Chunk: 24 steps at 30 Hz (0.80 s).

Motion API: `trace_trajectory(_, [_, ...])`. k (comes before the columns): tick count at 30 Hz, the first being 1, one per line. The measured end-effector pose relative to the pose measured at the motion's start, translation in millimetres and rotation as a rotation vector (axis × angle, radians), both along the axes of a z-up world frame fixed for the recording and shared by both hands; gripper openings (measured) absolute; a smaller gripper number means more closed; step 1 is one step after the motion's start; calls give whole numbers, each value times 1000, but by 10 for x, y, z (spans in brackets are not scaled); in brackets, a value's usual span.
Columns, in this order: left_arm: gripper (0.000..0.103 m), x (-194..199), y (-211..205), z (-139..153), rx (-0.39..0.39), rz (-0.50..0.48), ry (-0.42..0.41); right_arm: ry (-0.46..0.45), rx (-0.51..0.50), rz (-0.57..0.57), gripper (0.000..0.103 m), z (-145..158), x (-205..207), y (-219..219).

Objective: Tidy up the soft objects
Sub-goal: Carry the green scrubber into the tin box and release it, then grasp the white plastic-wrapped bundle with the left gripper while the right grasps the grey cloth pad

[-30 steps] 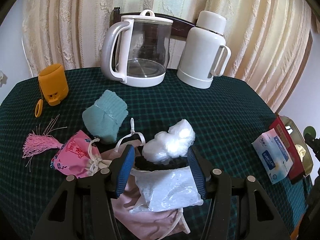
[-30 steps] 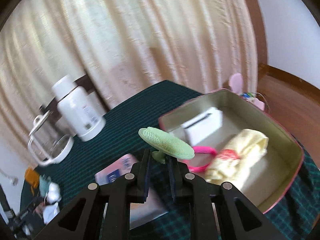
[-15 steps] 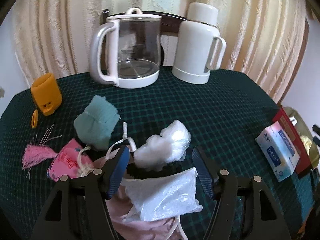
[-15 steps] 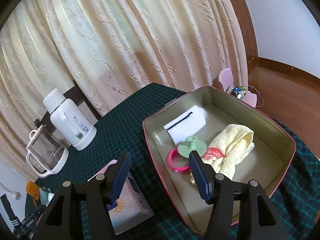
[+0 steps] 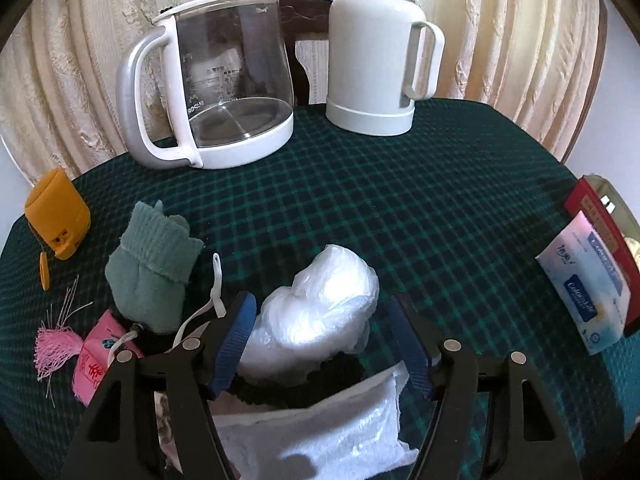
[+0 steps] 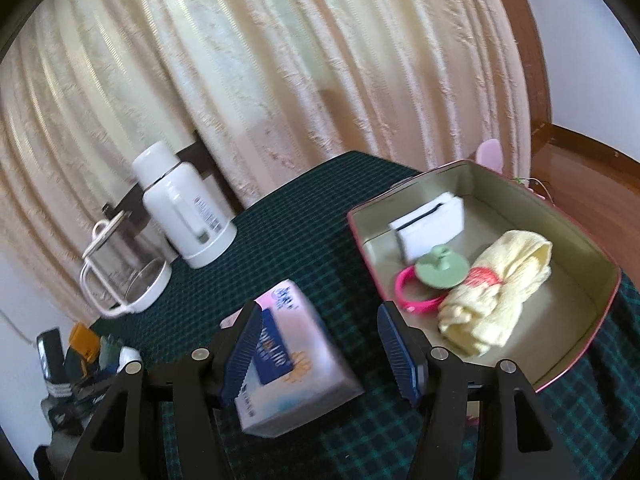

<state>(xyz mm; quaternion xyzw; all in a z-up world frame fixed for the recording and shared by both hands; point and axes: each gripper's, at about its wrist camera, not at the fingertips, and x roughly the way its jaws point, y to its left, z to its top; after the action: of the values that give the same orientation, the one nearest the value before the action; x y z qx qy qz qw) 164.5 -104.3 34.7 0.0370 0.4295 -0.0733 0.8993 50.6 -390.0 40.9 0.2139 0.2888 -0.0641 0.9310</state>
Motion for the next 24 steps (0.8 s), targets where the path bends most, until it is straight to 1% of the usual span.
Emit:
trace_trajectory(1, [58,5,0,-3,1,5,-1,3,-6,10,63,-9,-1,33])
trace_trajectory(2, [51,0,10,-5,-3,8,-3,4,-8,15,63,-10,-2,48])
trace_trajectory(5, [48,-38,53,20,-27,10,-12,8,-2,23,63,-29,-1,88])
trace_trajectory(9, [47,-116,108,172,-70,12,-60,11,7,33,63,-48,-4,139])
trace_trajectory(15, [47,-267,176,543,-133,1,-156,7,4,83,63,-26,8,340])
trace_trajectory(21, [47,-382,328,843,-178,20,-219,8,-6,188,63,-13,59,690])
trace_trajectory(24, [47,-462,430,960,-200,35,-246,25,-2,269,63,-53,124,934])
